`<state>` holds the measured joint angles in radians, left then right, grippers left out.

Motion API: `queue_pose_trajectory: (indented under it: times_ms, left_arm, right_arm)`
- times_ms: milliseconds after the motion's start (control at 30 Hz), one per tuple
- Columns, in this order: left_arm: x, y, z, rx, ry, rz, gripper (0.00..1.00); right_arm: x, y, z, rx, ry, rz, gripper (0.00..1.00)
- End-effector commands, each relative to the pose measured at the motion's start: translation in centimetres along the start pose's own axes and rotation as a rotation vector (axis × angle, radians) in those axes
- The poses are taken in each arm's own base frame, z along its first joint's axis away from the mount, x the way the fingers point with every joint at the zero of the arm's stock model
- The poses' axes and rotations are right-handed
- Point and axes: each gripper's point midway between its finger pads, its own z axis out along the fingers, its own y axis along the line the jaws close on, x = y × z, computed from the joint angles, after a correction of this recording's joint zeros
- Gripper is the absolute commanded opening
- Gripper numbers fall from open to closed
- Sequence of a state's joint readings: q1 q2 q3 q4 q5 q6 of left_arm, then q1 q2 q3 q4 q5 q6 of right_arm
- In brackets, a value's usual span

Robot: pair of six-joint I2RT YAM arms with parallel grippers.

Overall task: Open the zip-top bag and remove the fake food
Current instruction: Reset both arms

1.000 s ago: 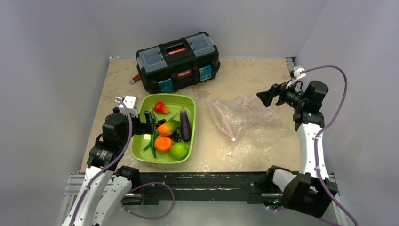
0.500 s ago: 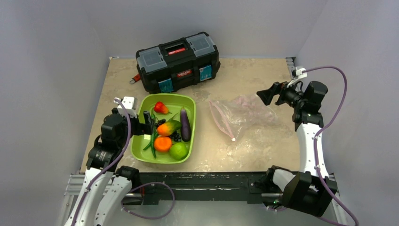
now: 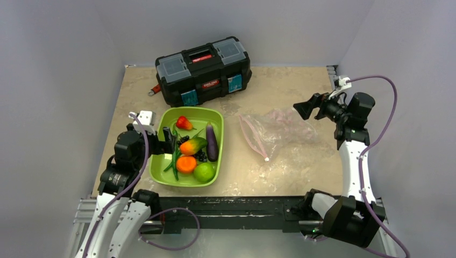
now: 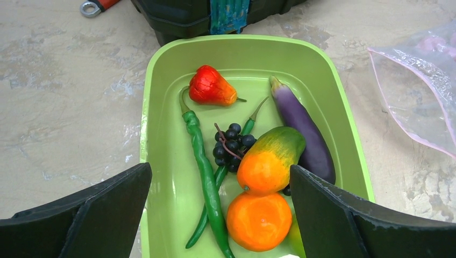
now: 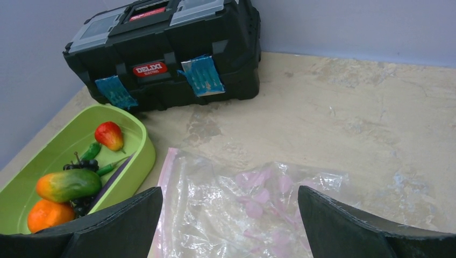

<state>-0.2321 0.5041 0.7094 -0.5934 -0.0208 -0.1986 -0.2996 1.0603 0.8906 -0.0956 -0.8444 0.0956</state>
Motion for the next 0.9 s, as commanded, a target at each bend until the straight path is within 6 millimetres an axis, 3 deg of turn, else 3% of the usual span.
queue_pose_trajectory:
  times_ms: [0, 867]
  left_arm:
    - [-1.42, -0.09, -0.35, 0.003, -0.043, -0.009, 1.00]
    - [-1.57, 0.10, -0.55, -0.005, -0.054, -0.009, 1.00]
  right_arm:
    - [-0.56, 0.33, 0.00, -0.025, -0.018, -0.016, 0.99]
    - [-0.59, 0.74, -0.28, -0.057, -0.012, -0.052, 0.99]
